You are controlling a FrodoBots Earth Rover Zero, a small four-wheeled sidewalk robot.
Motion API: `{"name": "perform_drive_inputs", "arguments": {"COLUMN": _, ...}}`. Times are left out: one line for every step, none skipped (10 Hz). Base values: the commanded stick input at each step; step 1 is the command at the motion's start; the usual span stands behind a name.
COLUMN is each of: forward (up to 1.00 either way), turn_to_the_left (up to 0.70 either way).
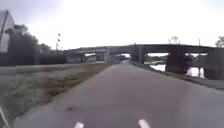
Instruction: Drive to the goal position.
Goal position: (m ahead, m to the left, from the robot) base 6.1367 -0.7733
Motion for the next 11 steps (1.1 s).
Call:
{"name": "perform_drive_inputs", "arguments": {"forward": 0.70, "turn_to_the_left": 0.00}}
{"name": "perform_drive_inputs", "arguments": {"forward": 0.70, "turn_to_the_left": 0.00}}
{"name": "perform_drive_inputs", "arguments": {"forward": 0.70, "turn_to_the_left": 0.00}}
{"name": "perform_drive_inputs", "arguments": {"forward": 0.70, "turn_to_the_left": 0.00}}
{"name": "perform_drive_inputs", "arguments": {"forward": 0.70, "turn_to_the_left": 0.00}}
{"name": "perform_drive_inputs", "arguments": {"forward": 0.70, "turn_to_the_left": 0.00}}
{"name": "perform_drive_inputs", "arguments": {"forward": 0.70, "turn_to_the_left": 0.00}}
{"name": "perform_drive_inputs", "arguments": {"forward": 0.70, "turn_to_the_left": 0.00}}
{"name": "perform_drive_inputs", "arguments": {"forward": 0.70, "turn_to_the_left": 0.00}}
{"name": "perform_drive_inputs", "arguments": {"forward": 0.70, "turn_to_the_left": -0.01}}
{"name": "perform_drive_inputs", "arguments": {"forward": 0.70, "turn_to_the_left": -0.17}}
